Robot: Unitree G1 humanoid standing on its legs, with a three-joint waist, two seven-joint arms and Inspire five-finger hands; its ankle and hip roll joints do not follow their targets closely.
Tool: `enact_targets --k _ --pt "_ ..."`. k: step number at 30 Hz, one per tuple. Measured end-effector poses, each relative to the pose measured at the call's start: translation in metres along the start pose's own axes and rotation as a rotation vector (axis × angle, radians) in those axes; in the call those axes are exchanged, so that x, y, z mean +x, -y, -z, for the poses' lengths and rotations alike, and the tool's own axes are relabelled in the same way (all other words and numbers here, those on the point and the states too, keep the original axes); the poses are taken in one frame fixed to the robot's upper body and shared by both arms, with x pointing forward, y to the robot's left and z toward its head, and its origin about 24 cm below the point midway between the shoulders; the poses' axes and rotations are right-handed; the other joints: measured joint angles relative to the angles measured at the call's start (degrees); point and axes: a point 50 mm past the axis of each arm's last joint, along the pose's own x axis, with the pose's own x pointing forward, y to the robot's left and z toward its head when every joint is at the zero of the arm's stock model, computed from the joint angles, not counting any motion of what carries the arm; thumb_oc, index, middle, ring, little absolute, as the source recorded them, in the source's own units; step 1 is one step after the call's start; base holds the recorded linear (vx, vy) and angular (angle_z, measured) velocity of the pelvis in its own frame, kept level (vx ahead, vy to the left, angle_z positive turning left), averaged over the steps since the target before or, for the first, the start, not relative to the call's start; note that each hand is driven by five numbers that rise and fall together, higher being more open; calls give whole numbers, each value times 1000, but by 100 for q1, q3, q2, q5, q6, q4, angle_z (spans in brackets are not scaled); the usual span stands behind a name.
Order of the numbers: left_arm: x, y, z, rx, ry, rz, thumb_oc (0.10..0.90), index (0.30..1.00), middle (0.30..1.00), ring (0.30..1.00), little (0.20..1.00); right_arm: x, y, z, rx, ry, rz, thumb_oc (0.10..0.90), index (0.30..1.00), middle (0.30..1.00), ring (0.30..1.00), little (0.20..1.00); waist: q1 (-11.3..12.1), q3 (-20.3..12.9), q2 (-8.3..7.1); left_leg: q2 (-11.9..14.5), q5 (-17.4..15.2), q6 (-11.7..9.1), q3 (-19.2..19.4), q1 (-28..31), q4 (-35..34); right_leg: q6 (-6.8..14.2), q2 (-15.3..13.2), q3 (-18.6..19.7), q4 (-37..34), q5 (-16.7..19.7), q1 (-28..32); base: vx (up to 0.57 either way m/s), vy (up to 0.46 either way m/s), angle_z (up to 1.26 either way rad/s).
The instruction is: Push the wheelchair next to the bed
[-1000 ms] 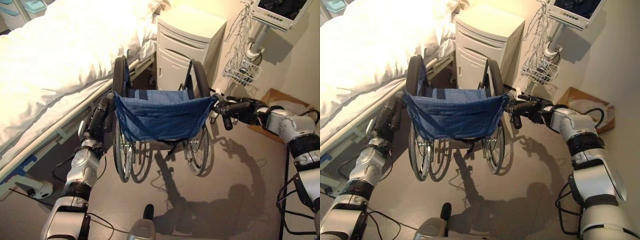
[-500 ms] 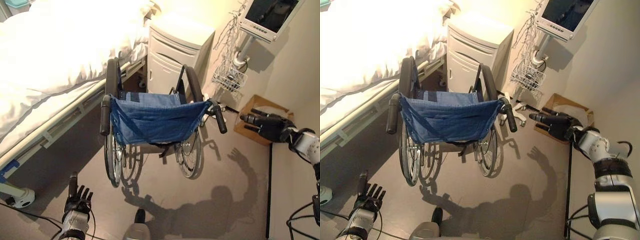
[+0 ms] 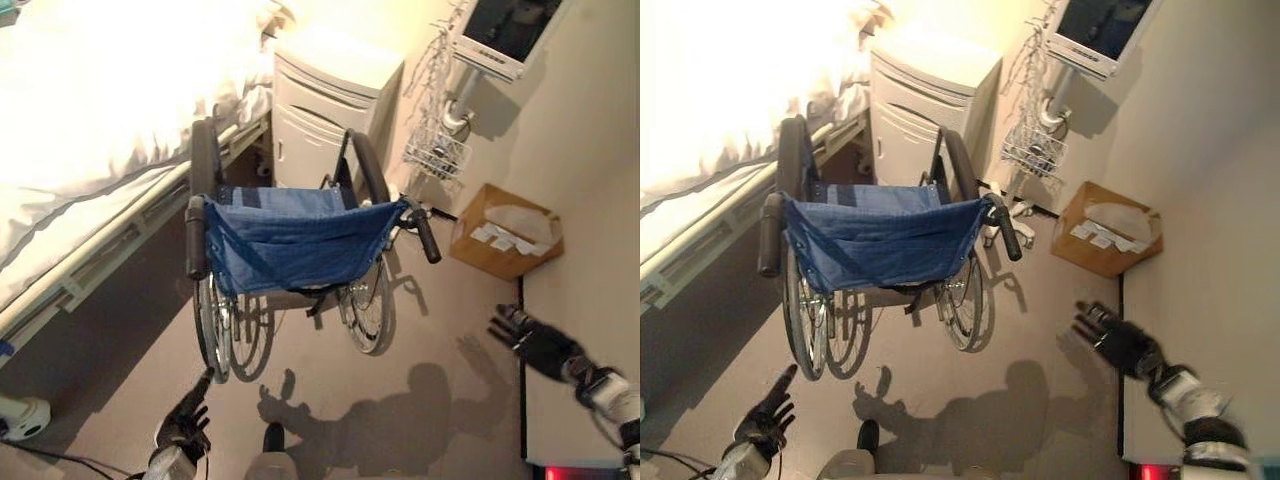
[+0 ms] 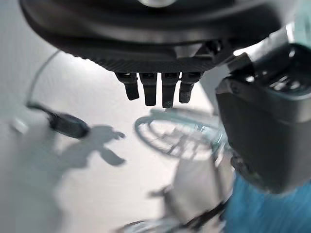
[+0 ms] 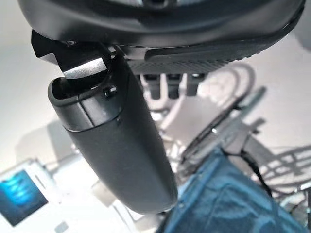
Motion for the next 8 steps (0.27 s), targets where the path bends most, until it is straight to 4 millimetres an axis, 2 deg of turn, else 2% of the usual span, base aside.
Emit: enact_targets --k 1,3,5,8 --pt "-2 4 5 37 5 16 800 900 900 900 900 3 -2 12 4 -2 -10 800 900 900 900 900 12 -3 44 0 2 -1 58 4 16 -1 -11 -108 -29 0 -1 -103 25 -42" --pt "-5 28 3 156 78 84 800 900 900 900 900 8 -7 55 26 13 -28 800 900 900 900 900 120 -31 178 -24 0 -21 169 -23 34 -36 -5 -145 -250 1 -2 -62 67 -33" --pt "-9 54 -1 358 174 194 800 900 900 900 900 8 -17 112 7 -2 -16 800 900 900 900 900 129 -54 321 -123 21 -40 143 -90 6 -191 -36 -114 -449 -104 3 7 137 -12" --pt "-15 89 1 446 232 328 800 900 900 900 900 -3 -16 161 -86 -144 9 800 900 900 900 900 126 -109 721 -133 39 -43 141 -184 118 -194 -55 -131 -469 -89 -64 11 161 1"
